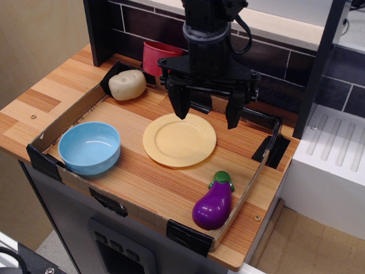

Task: Put bowl on plate

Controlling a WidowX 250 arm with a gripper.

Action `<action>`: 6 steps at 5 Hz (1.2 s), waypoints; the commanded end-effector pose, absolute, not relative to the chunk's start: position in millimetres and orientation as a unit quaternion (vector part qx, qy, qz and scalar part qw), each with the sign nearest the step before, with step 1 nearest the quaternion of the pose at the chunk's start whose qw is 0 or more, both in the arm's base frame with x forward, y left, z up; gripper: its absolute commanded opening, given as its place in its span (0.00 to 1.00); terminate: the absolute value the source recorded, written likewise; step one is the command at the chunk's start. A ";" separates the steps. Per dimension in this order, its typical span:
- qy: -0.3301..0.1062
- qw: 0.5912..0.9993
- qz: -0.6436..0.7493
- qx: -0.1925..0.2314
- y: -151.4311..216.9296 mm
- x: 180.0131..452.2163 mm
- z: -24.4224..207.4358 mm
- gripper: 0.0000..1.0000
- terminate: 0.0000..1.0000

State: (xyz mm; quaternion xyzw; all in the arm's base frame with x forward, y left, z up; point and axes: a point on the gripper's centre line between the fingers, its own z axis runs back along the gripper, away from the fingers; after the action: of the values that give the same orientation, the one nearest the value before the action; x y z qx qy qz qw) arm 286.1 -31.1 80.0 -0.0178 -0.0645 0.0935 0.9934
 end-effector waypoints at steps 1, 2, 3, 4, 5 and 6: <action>-0.064 0.993 0.094 -0.018 -31.1 286.1 80.0 1.00 0.00; -0.081 0.993 0.078 -0.021 -14.3 256.6 77.7 1.00 0.00; -0.086 0.994 0.066 -0.022 13.8 236.6 74.9 1.00 0.00; -0.090 0.994 0.054 -0.013 37.1 227.9 69.7 1.00 0.00; -0.089 0.995 0.037 -0.001 50.3 225.4 53.1 1.00 0.00; -0.052 0.999 0.010 -0.012 56.1 225.6 34.4 1.00 0.00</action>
State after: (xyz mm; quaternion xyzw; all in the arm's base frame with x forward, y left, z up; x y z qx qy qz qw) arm 216.0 52.2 24.8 -0.0177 -0.0317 0.0113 0.9993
